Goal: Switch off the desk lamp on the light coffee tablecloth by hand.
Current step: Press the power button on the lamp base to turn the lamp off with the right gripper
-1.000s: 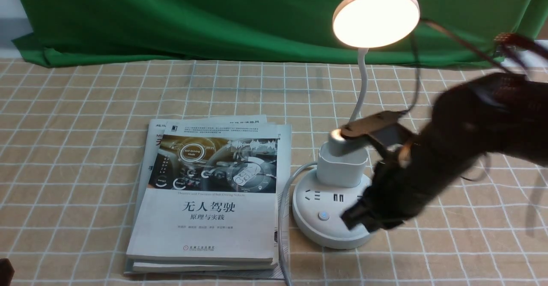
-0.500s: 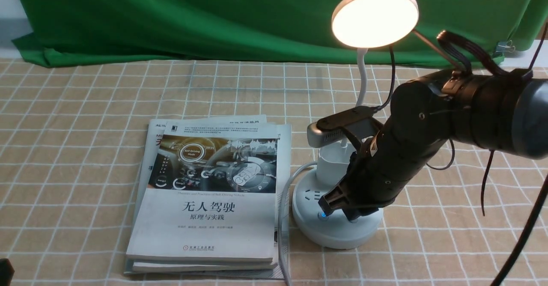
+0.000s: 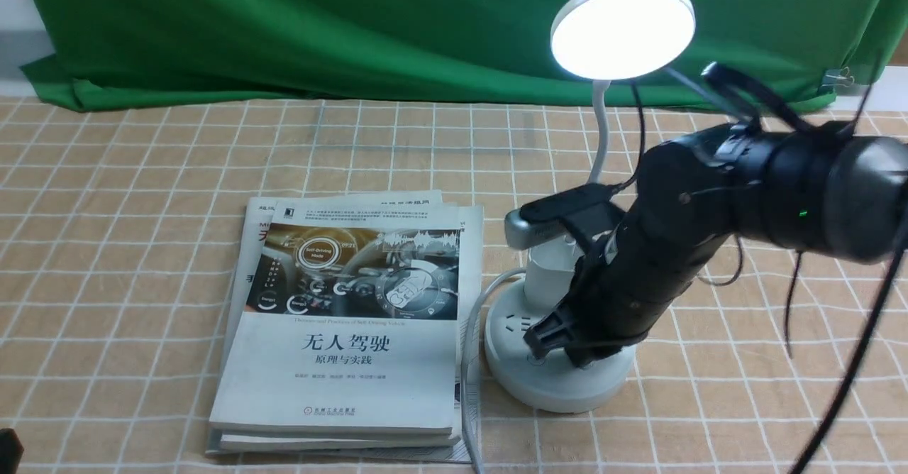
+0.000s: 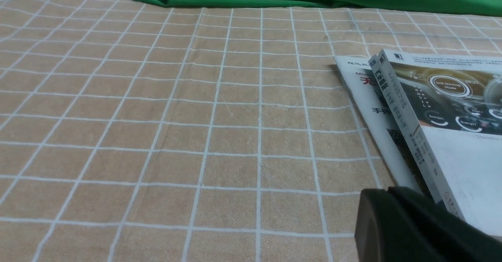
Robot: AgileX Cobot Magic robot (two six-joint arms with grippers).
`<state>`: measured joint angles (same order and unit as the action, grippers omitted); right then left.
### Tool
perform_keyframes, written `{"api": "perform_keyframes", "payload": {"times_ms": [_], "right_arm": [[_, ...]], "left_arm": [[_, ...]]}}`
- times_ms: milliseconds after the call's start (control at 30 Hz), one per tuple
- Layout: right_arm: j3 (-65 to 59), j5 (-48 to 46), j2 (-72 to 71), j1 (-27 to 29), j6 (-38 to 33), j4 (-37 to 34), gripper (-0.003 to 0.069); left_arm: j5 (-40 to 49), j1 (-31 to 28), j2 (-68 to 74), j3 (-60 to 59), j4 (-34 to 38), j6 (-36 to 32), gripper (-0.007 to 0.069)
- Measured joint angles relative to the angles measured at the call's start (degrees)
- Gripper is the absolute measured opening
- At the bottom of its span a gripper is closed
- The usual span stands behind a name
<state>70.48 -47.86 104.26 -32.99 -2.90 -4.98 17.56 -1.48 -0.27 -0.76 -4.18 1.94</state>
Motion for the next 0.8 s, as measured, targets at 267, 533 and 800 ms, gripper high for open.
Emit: {"api": "perform_keyframes", "payload": {"times_ms": [267,533,800], "right_arm": [[0.0,-0.1,-1.8,0.0,0.0,0.2,0.0038],[0.3,-1.1,2.9,0.0,0.0,0.4,0.0038],[0.1,-1.0,1.9,0.0,0.0,0.6,0.0038]], "left_arm": [[0.0,0.0,0.0,0.0,0.0,0.0,0.0004],[0.0,0.0,0.0,0.0,0.0,0.0,0.0004],[0.0,0.0,0.0,0.0,0.0,0.0,0.0004]]}}
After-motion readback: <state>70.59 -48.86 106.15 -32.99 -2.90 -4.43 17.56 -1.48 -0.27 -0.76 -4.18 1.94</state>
